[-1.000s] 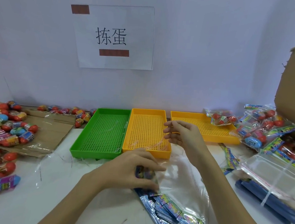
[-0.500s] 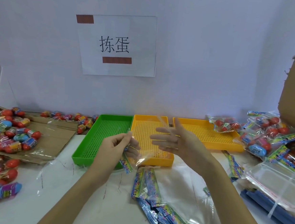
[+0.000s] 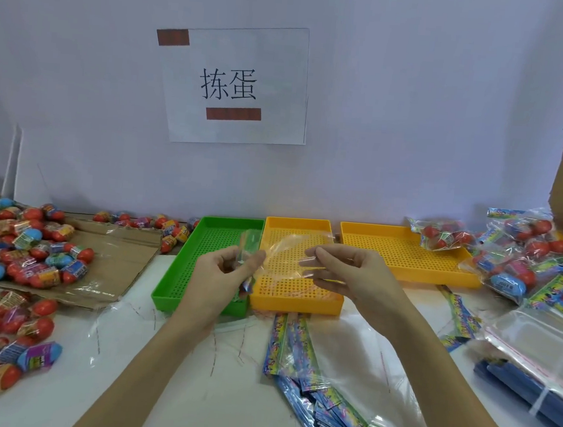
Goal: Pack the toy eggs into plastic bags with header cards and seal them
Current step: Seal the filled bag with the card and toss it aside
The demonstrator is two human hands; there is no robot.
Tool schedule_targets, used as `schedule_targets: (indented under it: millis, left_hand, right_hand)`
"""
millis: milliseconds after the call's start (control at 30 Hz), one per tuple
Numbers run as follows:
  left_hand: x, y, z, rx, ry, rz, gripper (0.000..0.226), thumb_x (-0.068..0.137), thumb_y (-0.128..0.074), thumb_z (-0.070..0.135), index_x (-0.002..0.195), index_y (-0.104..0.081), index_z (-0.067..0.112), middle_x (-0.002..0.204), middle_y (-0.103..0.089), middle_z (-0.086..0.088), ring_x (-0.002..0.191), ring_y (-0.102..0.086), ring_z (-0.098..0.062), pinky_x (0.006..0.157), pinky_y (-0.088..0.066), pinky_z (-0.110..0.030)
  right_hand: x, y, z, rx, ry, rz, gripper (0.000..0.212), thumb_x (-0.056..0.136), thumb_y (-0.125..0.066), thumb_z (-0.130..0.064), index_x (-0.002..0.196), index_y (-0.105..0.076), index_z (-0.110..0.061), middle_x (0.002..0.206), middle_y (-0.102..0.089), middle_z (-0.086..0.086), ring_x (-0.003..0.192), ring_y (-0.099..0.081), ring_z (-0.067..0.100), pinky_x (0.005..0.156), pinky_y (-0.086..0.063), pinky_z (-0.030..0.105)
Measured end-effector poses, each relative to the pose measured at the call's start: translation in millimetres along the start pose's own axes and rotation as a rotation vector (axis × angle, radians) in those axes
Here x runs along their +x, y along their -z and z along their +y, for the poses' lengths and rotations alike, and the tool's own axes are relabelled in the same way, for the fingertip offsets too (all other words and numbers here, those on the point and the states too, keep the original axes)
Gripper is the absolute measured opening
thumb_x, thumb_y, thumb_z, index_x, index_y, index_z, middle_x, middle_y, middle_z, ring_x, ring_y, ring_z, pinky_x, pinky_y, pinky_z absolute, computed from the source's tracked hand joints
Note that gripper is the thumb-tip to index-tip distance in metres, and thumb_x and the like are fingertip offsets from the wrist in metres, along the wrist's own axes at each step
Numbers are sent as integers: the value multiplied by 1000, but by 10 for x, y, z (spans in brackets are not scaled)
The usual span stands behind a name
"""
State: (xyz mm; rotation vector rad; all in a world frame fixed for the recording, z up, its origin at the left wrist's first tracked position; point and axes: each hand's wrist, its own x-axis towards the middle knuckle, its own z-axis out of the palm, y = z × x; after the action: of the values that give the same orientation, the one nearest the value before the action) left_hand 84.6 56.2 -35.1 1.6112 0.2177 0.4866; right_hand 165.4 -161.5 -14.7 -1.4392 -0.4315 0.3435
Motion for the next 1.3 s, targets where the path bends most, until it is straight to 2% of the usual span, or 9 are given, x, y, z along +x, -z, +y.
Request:
schedule_targets:
  millis: [200, 400, 533, 633, 833, 967, 1100, 1167, 1300]
  left_hand:
    - [3, 58, 9, 45, -59, -80, 10, 93, -73, 23, 96, -79, 16, 86, -79, -6, 77, -74, -22, 75, -62, -31]
    - [17, 87, 22, 18, 28, -56, 44, 81, -83, 32, 91, -65, -8, 72, -68, -10, 62, -65, -19, 63, -55, -29]
    - [15, 68, 89, -212, 78, -243, 34, 89, -73, 17, 121, -66, 5, 113, -75, -17, 97, -75, -32, 78, -62, -36]
    - [-8, 46, 108, -224, 102, -299, 43, 90, -76, 15, 131, -64, 6, 117, -76, -16, 106, -75, -33, 86, -63, -36]
    - [-20, 19, 66, -118, 63, -4, 30, 75, -88, 29, 69, -69, 7, 69, -72, -14, 53, -65, -19, 53, -53, -24]
    - [-11, 38, 61, -58, 83, -2, 40, 71, -88, 49, 54, -65, 21, 62, -66, -10, 49, -58, -20, 50, -49, -27]
    - [-42, 44, 117, -70, 101, 6, 52, 67, -88, 51, 92, -71, 8, 65, -71, -14, 51, -62, -22, 48, -50, -27]
    - [-38, 68, 144, -76, 109, -14, 60, 70, -87, 46, 114, -66, 10, 69, -73, -16, 51, -64, -22, 47, -51, -26]
    - [-8, 115, 142, -125, 132, -42, 60, 81, -86, 38, 127, -57, 14, 71, -73, -15, 52, -65, -23, 46, -50, -26]
  right_hand:
    - [-1, -74, 23, -19, -15, 42, 22, 103, -60, -20, 108, -78, -9, 100, -80, 7, 94, -77, 23, 77, -62, 26]
    - [13, -62, 44, -20, 16, 139, 13, 96, -71, -15, 104, -81, -11, 96, -79, 8, 91, -75, 20, 82, -62, 28]
    - [1, -104, 59, -76, 28, 131, 10, 93, -74, -13, 102, -78, -11, 87, -79, 6, 79, -74, 16, 77, -62, 28]
    - [-6, -144, 59, -153, 70, 116, 7, 93, -75, -13, 98, -77, -9, 86, -79, 5, 80, -74, 15, 73, -60, 25]
    - [-20, -118, -20, 121, -45, -81, 22, 86, -80, -27, 100, -80, -11, 107, -78, 10, 95, -73, 17, 76, -56, 21]
    - [-28, -130, -61, 309, -80, -227, 31, 92, -71, -36, 109, -80, -12, 123, -74, 12, 106, -72, 18, 80, -57, 23]
    - [-62, -208, -77, -40, 53, -139, 45, 101, -54, -48, 106, -81, -12, 112, -78, 1, 96, -71, 13, 75, -54, 24]
    - [-95, -253, -80, -243, 193, -76, 38, 98, -59, -48, 106, -81, -18, 100, -78, -9, 86, -68, 3, 72, -53, 21]
    - [-107, -350, -22, -426, 283, -45, 16, 91, -78, -29, 101, -78, -15, 100, -77, -10, 89, -70, 6, 75, -57, 22]
